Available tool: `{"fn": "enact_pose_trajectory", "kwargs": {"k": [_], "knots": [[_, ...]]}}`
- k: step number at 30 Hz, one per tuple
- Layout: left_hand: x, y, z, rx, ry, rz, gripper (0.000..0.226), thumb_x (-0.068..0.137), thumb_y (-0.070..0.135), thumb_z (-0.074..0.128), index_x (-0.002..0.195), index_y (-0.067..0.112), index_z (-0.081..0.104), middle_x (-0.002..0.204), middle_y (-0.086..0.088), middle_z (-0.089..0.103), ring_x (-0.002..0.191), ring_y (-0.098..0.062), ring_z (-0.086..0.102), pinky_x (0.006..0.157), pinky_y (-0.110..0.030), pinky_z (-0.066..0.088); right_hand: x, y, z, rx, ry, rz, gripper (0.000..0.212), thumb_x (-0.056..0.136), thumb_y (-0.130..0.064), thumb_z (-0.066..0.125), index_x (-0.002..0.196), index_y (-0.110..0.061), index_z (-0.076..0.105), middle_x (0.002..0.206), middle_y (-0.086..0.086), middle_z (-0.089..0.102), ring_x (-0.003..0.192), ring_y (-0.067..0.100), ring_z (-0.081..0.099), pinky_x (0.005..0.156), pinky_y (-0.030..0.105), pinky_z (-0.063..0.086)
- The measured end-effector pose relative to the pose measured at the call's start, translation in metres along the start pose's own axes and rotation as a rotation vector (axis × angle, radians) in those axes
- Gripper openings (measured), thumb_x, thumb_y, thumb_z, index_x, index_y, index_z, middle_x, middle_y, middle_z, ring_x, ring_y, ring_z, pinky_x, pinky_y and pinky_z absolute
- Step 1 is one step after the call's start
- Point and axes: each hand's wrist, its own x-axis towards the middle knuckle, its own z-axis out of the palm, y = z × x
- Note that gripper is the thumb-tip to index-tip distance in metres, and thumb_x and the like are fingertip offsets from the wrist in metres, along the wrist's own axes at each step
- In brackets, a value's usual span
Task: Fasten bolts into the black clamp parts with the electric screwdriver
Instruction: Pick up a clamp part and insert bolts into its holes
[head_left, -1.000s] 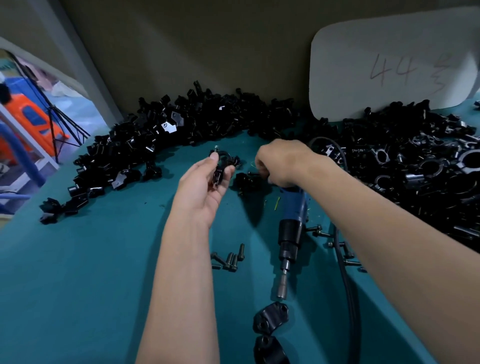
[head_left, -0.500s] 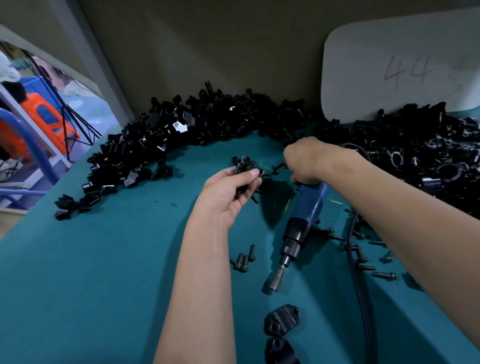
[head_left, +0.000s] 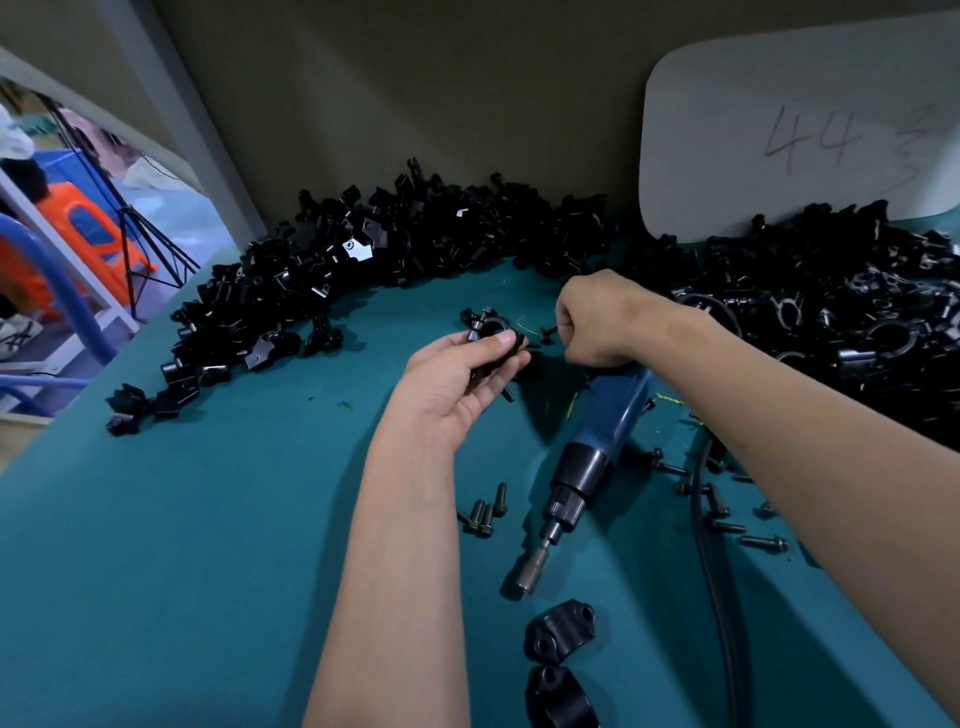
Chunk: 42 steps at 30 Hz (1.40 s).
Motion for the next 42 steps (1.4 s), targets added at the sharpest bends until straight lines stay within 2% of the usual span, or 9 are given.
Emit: {"fn": "enact_pose_trajectory", "kwargs": {"k": [3,8,10,17,25,31,34,37,42], "knots": [[0.0,0.0,0.0,-0.001,-0.035,0.0,0.016,0.086,-0.007,0.074,0.101,-0.006,0.068,0.097,-0.023,0.078,0.083,-0.028,0.079,0.066,-0.022,0.061,-0.003,0.008,0.001,0.145,0.096,-0.029,0.011,0.088,-0.007,0.073,0.087,-0.018,0.073,0.097,0.006,0.076,0.088,0.022,0.071,0.081,0.032,0.061],[-0.003,-0.001,0.004,-0.04,-0.147,-0.033,0.027,0.076,-0.005,0.076,0.102,-0.005,0.068,0.099,-0.021,0.077,0.087,-0.027,0.078,0.07,-0.023,0.061,-0.036,0.017,0.013,1.115,0.499,-0.124,0.01,0.084,-0.015,0.085,0.088,-0.022,0.08,0.079,-0.001,0.077,0.073,0.006,0.07,0.068,0.017,0.054],[-0.004,-0.002,0.006,-0.053,-0.21,-0.046,0.033,0.071,-0.001,0.076,0.103,-0.004,0.068,0.101,-0.022,0.076,0.089,-0.027,0.077,0.072,-0.023,0.061,-0.05,0.018,0.021,1.29,0.547,-0.132,0.01,0.083,-0.015,0.087,0.087,-0.021,0.081,0.08,-0.001,0.079,0.073,0.007,0.071,0.067,0.015,0.053],[-0.007,-0.006,0.01,-0.005,-0.349,-0.074,0.045,0.075,0.003,0.075,0.118,-0.007,0.064,0.106,-0.023,0.075,0.09,-0.025,0.076,0.075,-0.022,0.061,-0.063,0.022,0.036,1.301,0.583,-0.128,0.011,0.081,-0.017,0.089,0.084,-0.024,0.081,0.08,-0.004,0.078,0.075,0.006,0.072,0.072,0.018,0.054],[-0.006,-0.009,0.012,-0.019,-0.414,-0.099,0.038,0.077,0.001,0.076,0.114,-0.006,0.069,0.109,-0.022,0.074,0.091,-0.026,0.076,0.074,-0.022,0.061,-0.07,0.026,0.029,1.186,0.491,-0.175,0.007,0.089,-0.022,0.082,0.083,-0.024,0.08,0.079,-0.002,0.076,0.072,0.013,0.067,0.072,0.031,0.056],[-0.011,-0.012,0.021,-0.149,-0.508,-0.106,0.024,0.071,0.002,0.079,0.095,-0.001,0.08,0.1,-0.019,0.075,0.088,-0.025,0.075,0.074,-0.023,0.061,-0.079,0.02,0.022,1.544,0.328,-0.171,0.008,0.093,-0.012,0.076,0.085,-0.014,0.076,0.078,0.007,0.069,0.071,0.018,0.063,0.068,0.031,0.051],[-0.013,-0.014,0.025,-0.175,-0.554,-0.066,0.02,0.086,-0.001,0.066,0.103,-0.001,0.078,0.106,-0.019,0.073,0.092,-0.026,0.073,0.081,-0.025,0.06,-0.079,0.018,0.02,1.646,0.273,-0.169,0.006,0.094,-0.012,0.074,0.096,-0.011,0.08,0.086,0.005,0.071,0.075,0.017,0.061,0.069,0.025,0.053],[-0.014,-0.016,0.027,-0.17,-0.609,-0.008,0.026,0.093,-0.001,0.059,0.117,-0.003,0.066,0.11,-0.018,0.069,0.095,-0.027,0.07,0.087,-0.03,0.058,-0.079,0.015,0.019,1.66,0.313,-0.173,0.004,0.09,-0.01,0.077,0.089,-0.011,0.081,0.081,0.002,0.074,0.069,0.008,0.062,0.067,0.018,0.052],[-0.014,-0.016,0.035,-0.147,-0.569,-0.07,0.027,0.09,0.02,0.068,0.105,0.0,0.075,0.099,-0.016,0.07,0.083,-0.026,0.068,0.07,-0.026,0.057,-0.079,0.012,0.022,1.647,0.368,-0.146,0.01,0.083,-0.01,0.084,0.078,-0.008,0.075,0.069,0.001,0.068,0.057,0.01,0.056,0.061,0.025,0.055]]}}
